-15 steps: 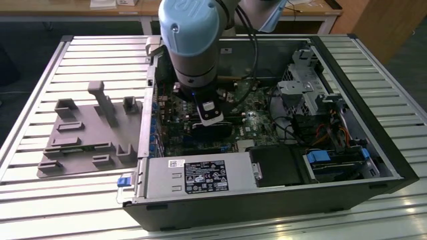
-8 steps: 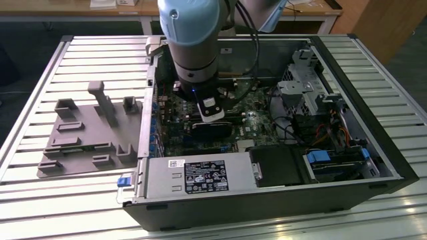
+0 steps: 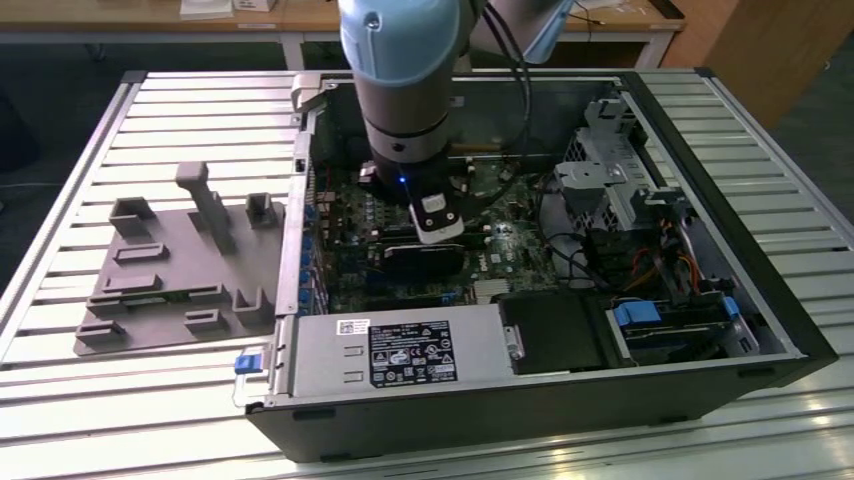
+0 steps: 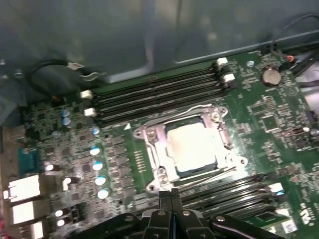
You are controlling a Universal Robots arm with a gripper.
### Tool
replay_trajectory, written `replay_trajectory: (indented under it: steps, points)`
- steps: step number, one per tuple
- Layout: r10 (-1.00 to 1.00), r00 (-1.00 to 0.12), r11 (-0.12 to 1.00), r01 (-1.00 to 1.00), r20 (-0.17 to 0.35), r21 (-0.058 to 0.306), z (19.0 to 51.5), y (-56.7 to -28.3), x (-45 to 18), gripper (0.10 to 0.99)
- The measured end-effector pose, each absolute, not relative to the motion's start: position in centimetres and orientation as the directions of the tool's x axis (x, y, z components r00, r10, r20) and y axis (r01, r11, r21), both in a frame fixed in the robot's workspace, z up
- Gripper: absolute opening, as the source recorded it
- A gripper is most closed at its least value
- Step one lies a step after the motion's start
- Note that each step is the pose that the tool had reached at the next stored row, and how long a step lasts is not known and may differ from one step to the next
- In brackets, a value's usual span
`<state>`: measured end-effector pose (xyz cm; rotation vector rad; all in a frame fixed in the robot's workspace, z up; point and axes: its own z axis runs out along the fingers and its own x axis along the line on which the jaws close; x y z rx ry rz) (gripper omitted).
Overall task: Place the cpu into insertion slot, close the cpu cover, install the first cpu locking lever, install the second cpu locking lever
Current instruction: 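Install the second cpu locking lever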
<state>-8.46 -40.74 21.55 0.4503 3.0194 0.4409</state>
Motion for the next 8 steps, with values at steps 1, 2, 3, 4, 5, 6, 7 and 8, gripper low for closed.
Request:
replay_trajectory:
  steps: [1,2,3,4,5,6,7,8]
  points:
    - [0.294,-0.956,0.917,0.278,-0.014,0.288,21.5,-40.7,-8.1,0.102]
    - [0.294,-0.956,0.917,0.278,-0.014,0.288,21.6,-40.7,-7.8,0.102]
    - [0.294,-0.956,0.917,0.278,-0.014,0.288,21.6,-40.7,-7.5,0.102]
    - [0.294,-0.956,0.916,0.278,-0.014,0.288,21.6,-40.7,-7.1,0.102]
    - [0.294,-0.956,0.916,0.278,-0.014,0.288,21.6,-40.7,-6.9,0.102]
    - [0.294,-0.956,0.916,0.278,-0.014,0.288,21.6,-40.7,-6.7,0.102]
    - [0.294,-0.956,0.916,0.278,-0.014,0.288,21.5,-40.6,-6.6,0.102]
    - [0.294,-0.956,0.917,0.278,-0.014,0.287,21.6,-40.5,-6.5,0.102]
